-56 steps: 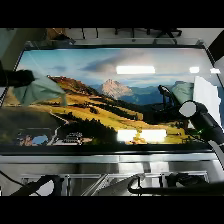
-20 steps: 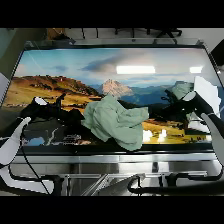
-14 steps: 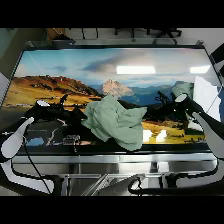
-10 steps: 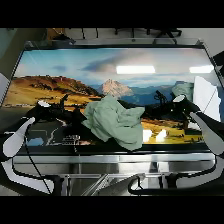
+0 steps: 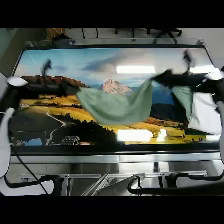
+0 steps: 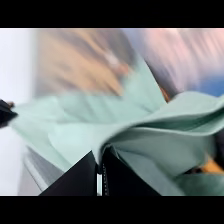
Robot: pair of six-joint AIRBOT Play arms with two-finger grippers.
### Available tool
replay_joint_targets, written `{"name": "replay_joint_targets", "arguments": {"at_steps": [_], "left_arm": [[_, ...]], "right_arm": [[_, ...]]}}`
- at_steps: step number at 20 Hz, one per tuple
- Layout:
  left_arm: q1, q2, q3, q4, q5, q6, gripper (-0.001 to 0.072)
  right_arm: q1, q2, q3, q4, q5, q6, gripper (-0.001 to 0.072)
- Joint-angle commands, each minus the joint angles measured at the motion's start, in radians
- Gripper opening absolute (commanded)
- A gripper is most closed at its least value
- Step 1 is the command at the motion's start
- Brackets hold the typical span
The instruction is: Fold the shirts.
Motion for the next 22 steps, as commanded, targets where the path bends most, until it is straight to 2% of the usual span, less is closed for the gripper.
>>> {"name": "replay_joint_targets", "arguments": {"at_steps": [1, 3, 5, 7, 9, 11, 12, 14, 17, 20, 22], "left_arm": [[0.056, 0.172, 0.439, -0.018, -0.095, -0.098, 0.0012], [0.082, 0.24, 0.701, 0.032, -0.091, -0.14, 0.0012], [0.131, 0.33, 0.832, 0.056, -0.05, -0.153, 0.0012], [0.219, 0.446, 0.797, 0.056, 0.01, -0.135, 0.0013], [0.351, 0.576, 0.655, 0.056, 0.077, -0.058, 0.0013], [0.462, 0.637, 0.516, 0.053, 0.082, -0.043, 0.0013], [0.472, 0.642, 0.45, 0.045, 0.081, -0.043, 0.0013], [0.408, 0.596, 0.348, 0.045, 0.056, -0.016, 0.0014], [0.169, 0.436, 0.216, 0.089, 0.017, 0.026, 0.0014], [-0.054, 0.221, 0.08, 0.204, 0.064, 0.023, 0.0017], [-0.162, 0.071, 0.002, 0.298, 0.117, 0.023, 0.0017]], "right_arm": [[-0.134, 0.115, 0.362, 0.219, 0.086, -0.025, 0.0017], [-0.182, 0.177, 0.539, 0.22, 0.076, -0.024, 0.0017], [-0.217, 0.24, 0.649, 0.216, 0.037, -0.026, 0.0017], [-0.241, 0.311, 0.679, 0.151, -0.028, -0.058, 0.0017], [-0.251, 0.369, 0.679, 0.026, -0.081, -0.075, 0.0017], [-0.256, 0.373, 0.676, -0.062, -0.058, -0.058, 0.0017], [-0.256, 0.359, 0.657, -0.07, -0.026, -0.05, 0.0017], [-0.254, 0.319, 0.576, -0.056, 0.041, -0.048, 0.0017], [-0.193, 0.225, 0.386, -0.027, 0.119, -0.082, 0.0017], [-0.048, 0.114, 0.149, -0.098, 0.107, -0.132, 0.0018], [0.036, 0.016, -0.008, -0.177, 0.043, -0.161, 0.0018]]}}
